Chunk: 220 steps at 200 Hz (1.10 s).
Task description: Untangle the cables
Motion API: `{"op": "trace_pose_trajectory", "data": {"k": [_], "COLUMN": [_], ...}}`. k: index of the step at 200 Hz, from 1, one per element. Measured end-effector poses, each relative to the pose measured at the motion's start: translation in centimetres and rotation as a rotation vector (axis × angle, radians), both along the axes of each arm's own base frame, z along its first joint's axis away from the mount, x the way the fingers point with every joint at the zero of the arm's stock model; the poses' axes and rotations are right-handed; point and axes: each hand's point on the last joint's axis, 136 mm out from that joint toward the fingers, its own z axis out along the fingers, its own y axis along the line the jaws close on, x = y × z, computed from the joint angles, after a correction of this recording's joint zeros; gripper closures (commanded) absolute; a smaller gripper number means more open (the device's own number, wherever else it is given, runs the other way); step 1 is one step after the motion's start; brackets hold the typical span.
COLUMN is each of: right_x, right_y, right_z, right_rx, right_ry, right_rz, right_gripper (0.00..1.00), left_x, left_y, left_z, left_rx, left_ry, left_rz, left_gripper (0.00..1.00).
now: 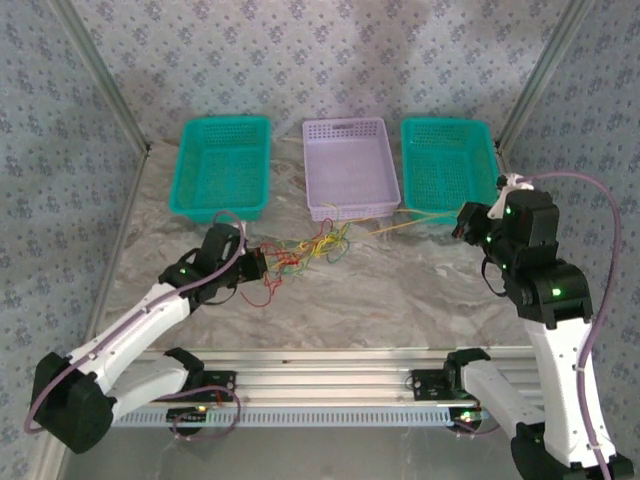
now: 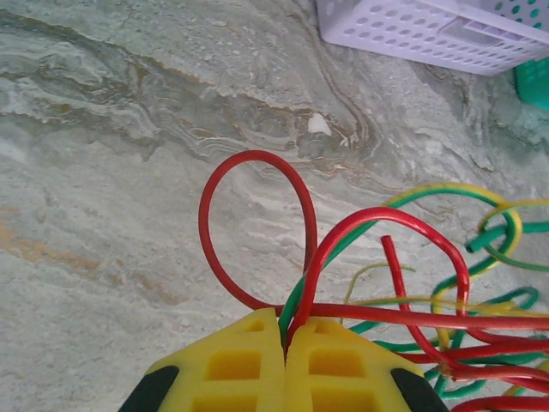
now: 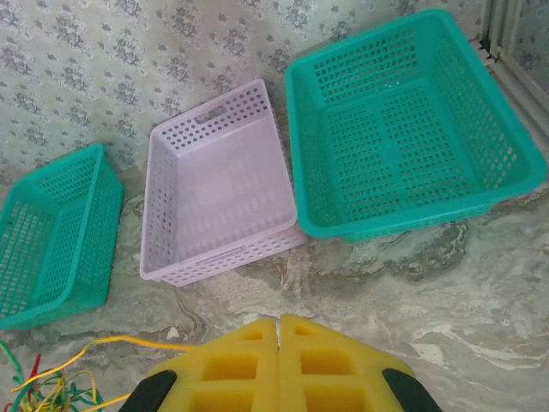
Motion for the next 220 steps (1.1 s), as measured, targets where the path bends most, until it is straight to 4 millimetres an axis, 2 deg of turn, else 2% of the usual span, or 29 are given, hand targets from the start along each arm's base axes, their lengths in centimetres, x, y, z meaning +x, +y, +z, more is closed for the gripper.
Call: {"op": "trace_pose_trajectory", "data": {"k": [37,67,80,97,126,147,171,205,220], "right_x": [-0.2,-0.6,-0.7,-0.7,0.4,1.8,2.3,1.9,1.5], "right_y": [-1.6,-4.6,-5.1,-5.1,-3.1,-0.9,1.5,5.7,7.6], "right_z": [0.0,0.7,1.0,1.3,-0.6,-3.1,-5.9,-5.6,-5.5], "right_rx": [-0.023,-0.054,-0.057,-0.051,0.010,0.076,0.121,0.159,0.153], "right_ry": [-0.006,-0.048,-0.060,-0.075,-0.033,0.028,0.105,0.114,0.120], "right_rz": [-0.077,-0.223,-0.252,-0.252,-0.154,-0.059,0.042,0.212,0.286], "right_gripper": [1.00,1.00,1.00,1.00,1.00,1.00,1.00,1.00,1.00], "left_x": [-0.2,-1.3,-1.7,-2.0,-2.1,-2.1,-1.7,-0.9,-0.6], "left_y": [1.9,5.4,6.5,7.0,7.1,6.7,5.7,3.2,2.3], "left_z": [-0.3,-2.2,-2.7,-3.0,-3.1,-3.1,-2.8,-2.7,-2.6], "left_rx": [0.083,0.230,0.279,0.303,0.309,0.295,0.276,0.263,0.261], "left_ry": [0.060,0.143,0.165,0.183,0.188,0.195,0.198,0.203,0.195], "left_rz": [0.050,0.134,0.160,0.165,0.166,0.155,0.131,0.067,0.048], "left_gripper": [1.00,1.00,1.00,1.00,1.00,1.00,1.00,0.96,0.98]}}
